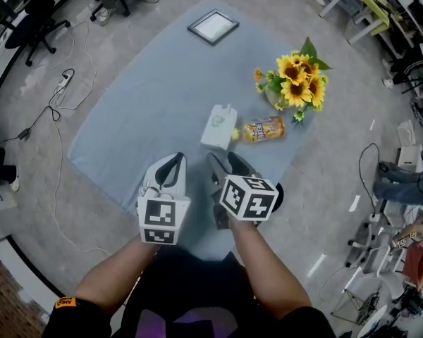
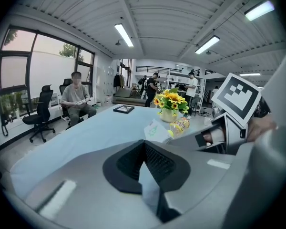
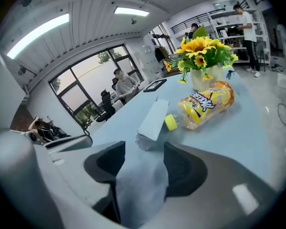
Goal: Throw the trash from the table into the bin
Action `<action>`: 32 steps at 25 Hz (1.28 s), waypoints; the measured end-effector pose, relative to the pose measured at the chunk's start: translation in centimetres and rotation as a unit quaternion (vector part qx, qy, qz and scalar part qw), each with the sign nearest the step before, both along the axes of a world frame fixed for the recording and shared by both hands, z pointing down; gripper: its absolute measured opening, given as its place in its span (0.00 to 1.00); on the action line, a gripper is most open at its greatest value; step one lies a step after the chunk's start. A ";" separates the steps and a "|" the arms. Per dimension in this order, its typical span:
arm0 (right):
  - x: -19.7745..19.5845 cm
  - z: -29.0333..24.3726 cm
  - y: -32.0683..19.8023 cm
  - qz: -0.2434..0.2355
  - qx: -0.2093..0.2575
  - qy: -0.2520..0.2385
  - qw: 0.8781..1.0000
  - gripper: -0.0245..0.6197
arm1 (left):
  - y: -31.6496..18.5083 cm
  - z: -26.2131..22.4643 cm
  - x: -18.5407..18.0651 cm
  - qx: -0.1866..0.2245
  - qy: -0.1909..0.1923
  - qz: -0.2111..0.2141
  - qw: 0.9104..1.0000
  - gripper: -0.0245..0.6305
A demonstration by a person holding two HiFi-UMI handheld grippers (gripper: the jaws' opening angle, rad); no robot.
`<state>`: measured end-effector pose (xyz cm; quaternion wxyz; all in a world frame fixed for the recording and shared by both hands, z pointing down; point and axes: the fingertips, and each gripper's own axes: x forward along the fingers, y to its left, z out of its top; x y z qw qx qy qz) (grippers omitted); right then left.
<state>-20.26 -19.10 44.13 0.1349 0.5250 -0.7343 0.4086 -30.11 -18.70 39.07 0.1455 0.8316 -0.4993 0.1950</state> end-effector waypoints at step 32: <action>-0.6 1.8 -3.9 0.082 -0.039 -0.065 0.994 0.40 | -1.4 1.1 -3.2 -0.015 0.004 -0.029 0.999 0.05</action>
